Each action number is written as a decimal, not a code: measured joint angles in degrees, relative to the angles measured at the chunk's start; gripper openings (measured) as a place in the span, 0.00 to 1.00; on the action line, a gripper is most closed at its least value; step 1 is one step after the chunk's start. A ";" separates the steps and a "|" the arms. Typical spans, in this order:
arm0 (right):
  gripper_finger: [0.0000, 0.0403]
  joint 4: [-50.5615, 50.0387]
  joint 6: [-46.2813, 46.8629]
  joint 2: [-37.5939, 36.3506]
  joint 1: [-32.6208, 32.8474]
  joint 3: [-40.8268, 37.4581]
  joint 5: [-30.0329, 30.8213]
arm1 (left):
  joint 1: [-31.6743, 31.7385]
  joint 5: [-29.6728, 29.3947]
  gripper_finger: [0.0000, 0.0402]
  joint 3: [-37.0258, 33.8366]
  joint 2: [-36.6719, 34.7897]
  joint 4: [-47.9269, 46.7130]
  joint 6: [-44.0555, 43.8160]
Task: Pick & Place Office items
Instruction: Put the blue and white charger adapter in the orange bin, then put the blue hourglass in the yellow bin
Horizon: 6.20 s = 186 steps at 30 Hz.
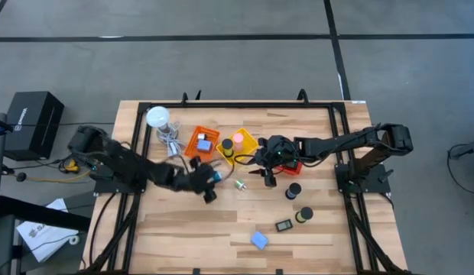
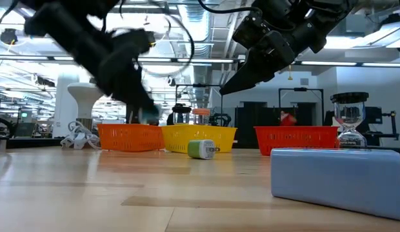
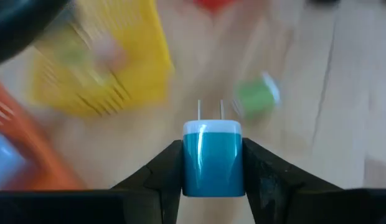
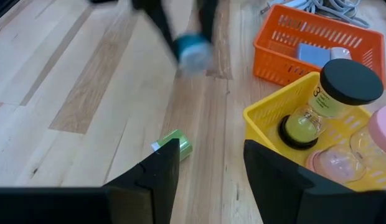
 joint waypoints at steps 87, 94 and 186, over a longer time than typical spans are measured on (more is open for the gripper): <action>0.65 -57.53 19.56 -0.19 13.35 13.29 0.09 | 26.78 8.74 0.46 -14.73 -22.13 -1.05 2.95; 0.65 -62.12 22.64 5.53 14.12 13.35 0.04 | 26.78 8.74 0.46 -14.69 -21.81 -0.36 2.93; 0.65 -64.32 38.64 2.56 16.26 13.27 6.23 | 26.80 8.72 0.45 -14.69 -21.81 3.86 3.03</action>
